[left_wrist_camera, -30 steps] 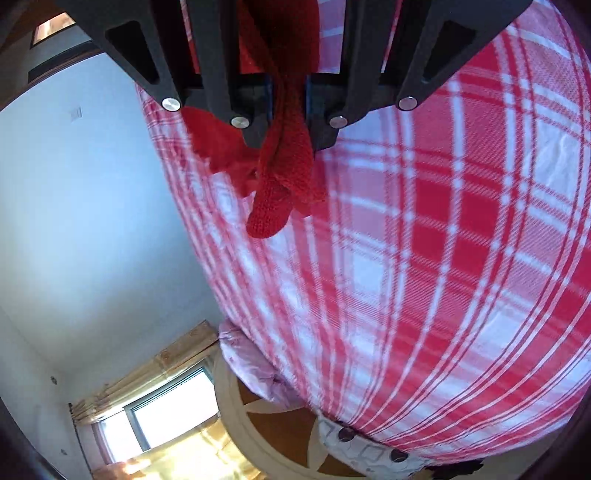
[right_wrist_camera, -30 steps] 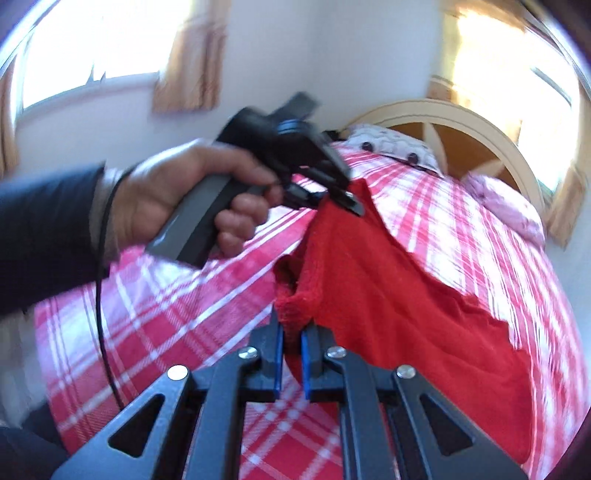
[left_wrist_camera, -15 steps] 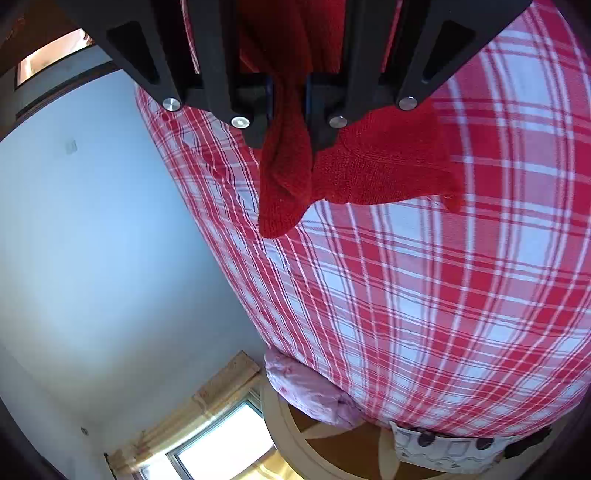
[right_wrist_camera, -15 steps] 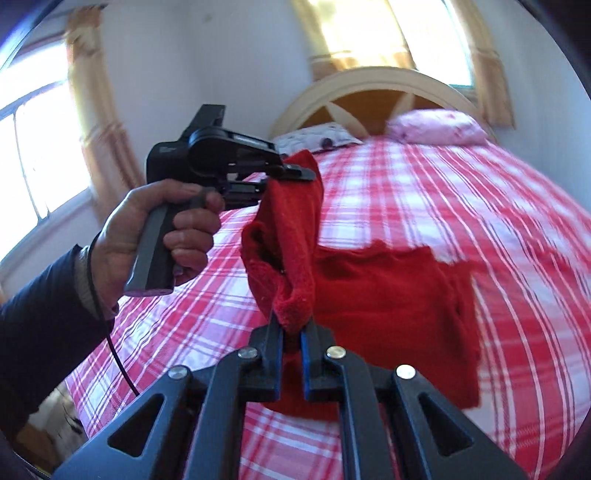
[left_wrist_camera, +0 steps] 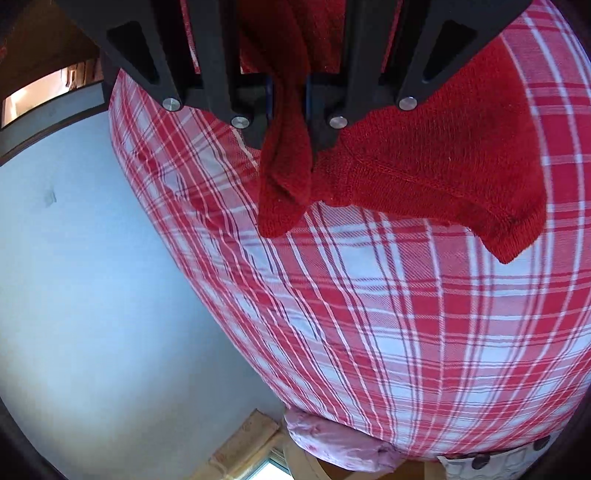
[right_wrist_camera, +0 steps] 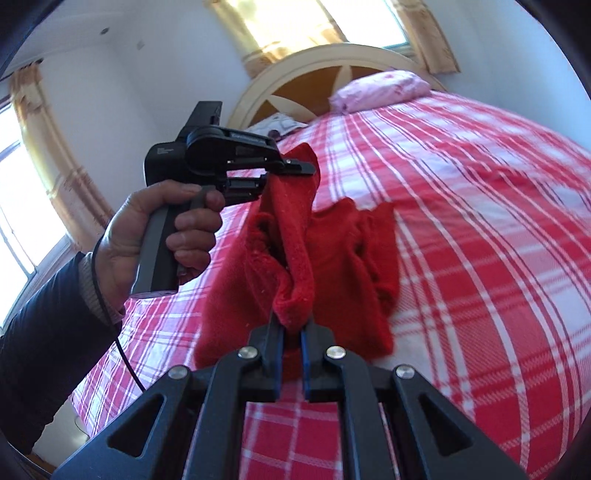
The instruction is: Fold small clothes
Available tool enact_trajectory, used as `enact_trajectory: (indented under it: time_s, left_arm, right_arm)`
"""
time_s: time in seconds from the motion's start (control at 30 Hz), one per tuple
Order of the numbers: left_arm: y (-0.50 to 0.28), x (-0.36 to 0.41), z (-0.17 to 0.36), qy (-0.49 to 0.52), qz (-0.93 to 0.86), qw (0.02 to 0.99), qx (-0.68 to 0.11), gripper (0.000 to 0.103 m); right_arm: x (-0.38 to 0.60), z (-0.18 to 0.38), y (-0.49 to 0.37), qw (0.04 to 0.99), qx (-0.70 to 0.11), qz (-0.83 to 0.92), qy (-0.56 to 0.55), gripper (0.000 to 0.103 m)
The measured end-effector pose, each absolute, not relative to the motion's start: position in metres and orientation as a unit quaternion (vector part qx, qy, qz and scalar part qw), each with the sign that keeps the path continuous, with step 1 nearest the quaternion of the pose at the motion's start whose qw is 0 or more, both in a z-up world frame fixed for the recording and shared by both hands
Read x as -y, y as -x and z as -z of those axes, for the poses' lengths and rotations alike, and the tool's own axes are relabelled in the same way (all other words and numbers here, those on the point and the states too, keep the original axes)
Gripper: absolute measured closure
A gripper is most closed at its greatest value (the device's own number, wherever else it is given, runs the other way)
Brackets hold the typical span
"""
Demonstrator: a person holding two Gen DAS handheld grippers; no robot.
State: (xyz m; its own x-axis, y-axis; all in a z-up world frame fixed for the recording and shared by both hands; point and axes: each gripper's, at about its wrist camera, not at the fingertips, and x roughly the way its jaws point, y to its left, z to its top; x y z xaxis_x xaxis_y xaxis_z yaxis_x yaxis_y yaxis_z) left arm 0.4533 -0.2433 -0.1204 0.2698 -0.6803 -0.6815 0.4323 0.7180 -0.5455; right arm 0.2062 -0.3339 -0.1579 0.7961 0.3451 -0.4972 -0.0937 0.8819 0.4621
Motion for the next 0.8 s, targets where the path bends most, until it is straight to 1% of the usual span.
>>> enact_trajectory:
  time_s: [0.17,0.23,0.3,0.37,0.4,0.43,0.5,0.53,0.57,0.6,0.63,0.67,0.7,0.73,0.8]
  left_arm:
    - [-0.450,0.273,0.131,0.075,0.350,0.795,-0.489,0.091]
    - [-0.447,0.285,0.133,0.041,0.340,0.806,-0.483,0.090]
    - [-0.445,0.293,0.133,0.015,0.327,0.817,-0.475,0.086]
    - [-0.440,0.298,0.124,-0.001,0.325,0.824,-0.463,0.081]
    - [-0.437,0.299,0.118,-0.008,0.324,0.829,-0.455,0.073]
    - [-0.433,0.299,0.109,-0.013,0.325,0.836,-0.441,0.070]
    - [-0.419,0.293,0.088,-0.024,0.338,0.853,-0.396,0.069]
    - [-0.412,0.289,0.079,-0.031,0.340,0.861,-0.376,0.063]
    - [-0.403,0.281,0.069,-0.035,0.339,0.871,-0.354,0.058]
    - [-0.398,0.275,0.064,-0.034,0.337,0.877,-0.341,0.046]
    - [-0.386,0.264,0.059,-0.034,0.334,0.887,-0.317,0.037]
    - [-0.378,0.259,0.060,-0.041,0.332,0.892,-0.303,0.034]
    - [-0.366,0.251,0.064,-0.056,0.326,0.898,-0.292,0.032]
    - [-0.360,0.246,0.070,-0.065,0.320,0.900,-0.290,0.032]
    - [-0.346,0.233,0.089,-0.086,0.300,0.902,-0.298,0.032]
  right_arm:
    - [0.351,0.175,-0.203,0.915,-0.311,-0.101,-0.237,0.093]
    - [0.357,0.181,-0.203,0.910,-0.316,-0.097,-0.249,0.093]
    - [0.363,0.187,-0.205,0.905,-0.322,-0.094,-0.262,0.093]
    - [0.366,0.192,-0.207,0.899,-0.328,-0.095,-0.273,0.093]
    - [0.367,0.195,-0.207,0.896,-0.333,-0.094,-0.278,0.093]
    - [0.368,0.197,-0.207,0.892,-0.338,-0.096,-0.283,0.093]
    - [0.369,0.200,-0.206,0.889,-0.344,-0.098,-0.287,0.091]
    - [0.372,0.202,-0.203,0.887,-0.345,-0.095,-0.292,0.090]
    - [0.375,0.204,-0.201,0.885,-0.345,-0.091,-0.298,0.088]
    - [0.378,0.204,-0.199,0.883,-0.342,-0.093,-0.306,0.084]
    - [0.378,0.202,-0.196,0.885,-0.339,-0.092,-0.305,0.071]
    - [0.377,0.197,-0.192,0.892,-0.335,-0.078,-0.294,0.052]
    - [0.378,0.191,-0.189,0.899,-0.328,-0.065,-0.283,0.047]
    - [0.381,0.183,-0.184,0.908,-0.315,-0.050,-0.272,0.045]
    - [0.387,0.169,-0.181,0.918,-0.298,-0.020,-0.260,0.045]
